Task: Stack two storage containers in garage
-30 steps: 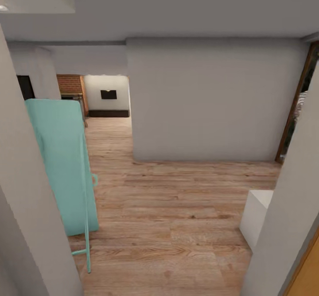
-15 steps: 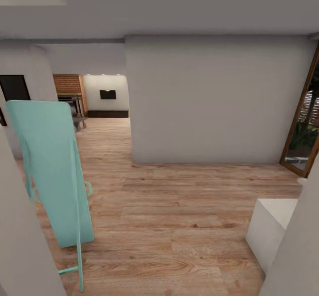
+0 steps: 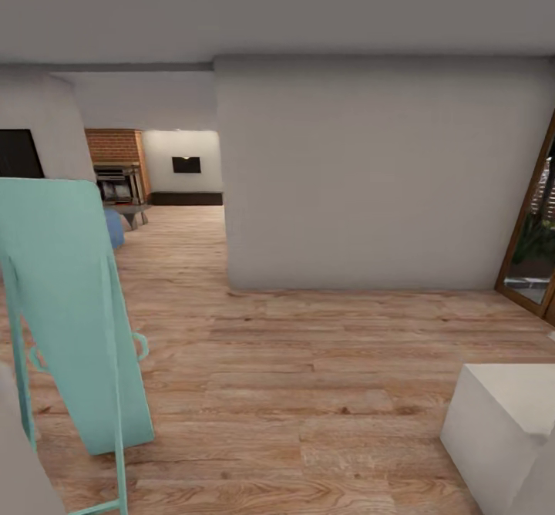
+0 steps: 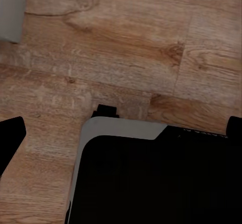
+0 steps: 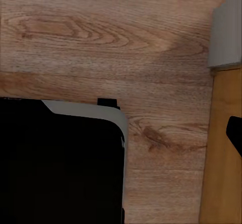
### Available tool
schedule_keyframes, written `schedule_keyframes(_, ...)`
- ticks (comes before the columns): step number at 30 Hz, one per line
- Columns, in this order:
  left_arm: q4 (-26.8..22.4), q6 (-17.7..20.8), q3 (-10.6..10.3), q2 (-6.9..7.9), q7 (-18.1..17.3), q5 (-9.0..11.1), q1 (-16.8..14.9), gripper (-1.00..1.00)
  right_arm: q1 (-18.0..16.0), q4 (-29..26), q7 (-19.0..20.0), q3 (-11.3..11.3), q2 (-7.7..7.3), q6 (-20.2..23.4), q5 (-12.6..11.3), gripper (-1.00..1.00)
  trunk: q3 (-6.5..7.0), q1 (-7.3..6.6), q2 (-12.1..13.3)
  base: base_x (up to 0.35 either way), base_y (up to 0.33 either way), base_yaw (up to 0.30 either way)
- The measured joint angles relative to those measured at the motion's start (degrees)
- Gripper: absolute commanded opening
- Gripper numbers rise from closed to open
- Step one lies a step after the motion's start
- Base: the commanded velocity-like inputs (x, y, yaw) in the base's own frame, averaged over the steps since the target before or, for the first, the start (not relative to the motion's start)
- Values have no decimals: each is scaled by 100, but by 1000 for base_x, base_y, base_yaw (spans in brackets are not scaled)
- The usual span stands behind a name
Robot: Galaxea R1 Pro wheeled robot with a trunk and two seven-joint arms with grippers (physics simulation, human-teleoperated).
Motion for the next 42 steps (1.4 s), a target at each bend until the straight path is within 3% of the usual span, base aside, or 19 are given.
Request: schedule_keyframes(42, 3, 6, 0, -22, -1, -1, 1, 100, 1, 0, -20, -14, 26, 9, -9, 100, 0, 0, 0, 327, 0, 0)
